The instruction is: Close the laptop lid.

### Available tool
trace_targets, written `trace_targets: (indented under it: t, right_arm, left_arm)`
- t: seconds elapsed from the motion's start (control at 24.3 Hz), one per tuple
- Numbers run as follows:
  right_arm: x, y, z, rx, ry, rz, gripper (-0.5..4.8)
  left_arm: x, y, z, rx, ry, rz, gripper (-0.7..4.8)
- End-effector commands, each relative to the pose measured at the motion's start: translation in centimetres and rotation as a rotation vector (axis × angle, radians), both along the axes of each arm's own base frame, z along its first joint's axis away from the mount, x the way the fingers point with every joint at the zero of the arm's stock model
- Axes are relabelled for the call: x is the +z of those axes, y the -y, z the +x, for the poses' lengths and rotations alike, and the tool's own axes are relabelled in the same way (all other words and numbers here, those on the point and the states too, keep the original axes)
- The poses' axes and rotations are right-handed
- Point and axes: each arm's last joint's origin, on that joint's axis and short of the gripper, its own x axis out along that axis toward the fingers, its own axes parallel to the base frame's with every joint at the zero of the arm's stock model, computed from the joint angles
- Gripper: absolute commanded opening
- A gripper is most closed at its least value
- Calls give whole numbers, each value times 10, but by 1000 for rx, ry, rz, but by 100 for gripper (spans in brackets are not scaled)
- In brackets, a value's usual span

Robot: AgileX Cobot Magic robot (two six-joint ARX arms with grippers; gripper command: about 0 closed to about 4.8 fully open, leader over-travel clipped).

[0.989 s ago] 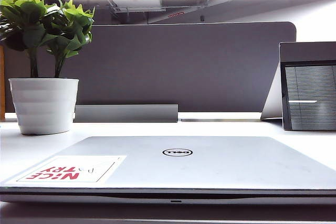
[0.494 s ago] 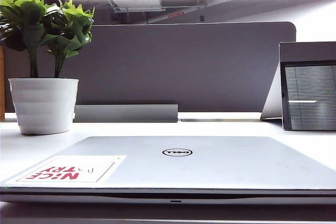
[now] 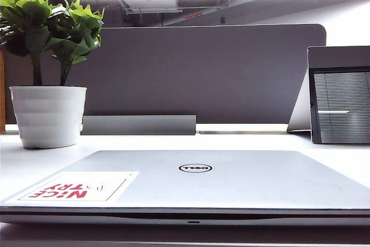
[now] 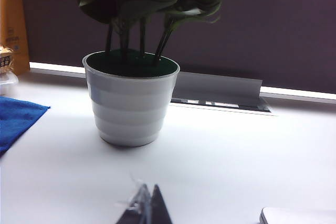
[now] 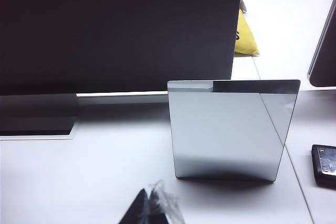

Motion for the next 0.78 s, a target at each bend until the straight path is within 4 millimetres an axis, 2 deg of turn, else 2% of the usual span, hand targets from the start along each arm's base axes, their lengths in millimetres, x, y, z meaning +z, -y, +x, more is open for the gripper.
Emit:
trace_targets:
  t: [0.04,0.58,0.66,0.74,0.78]
  right_arm:
    - [4,0,-1,0,25,2,-1]
    - [4,0,-1,2,27,-15,-1]
    - [-1,0,-3,10,-23,-55,-1]
    - [-10,1,-17,6,-38,-98,-1]
    - [-21,1,-31,3,7,-97,-1]
  left_arm:
    - [1,0,0,3,3,3,-5]
    - [1,0,0,2,3,3,-5]
    - [1,0,0,2,3,3,-5]
    - [1,0,0,3,3,3,-5]
    - [0,0,0,2,2,3,-5]
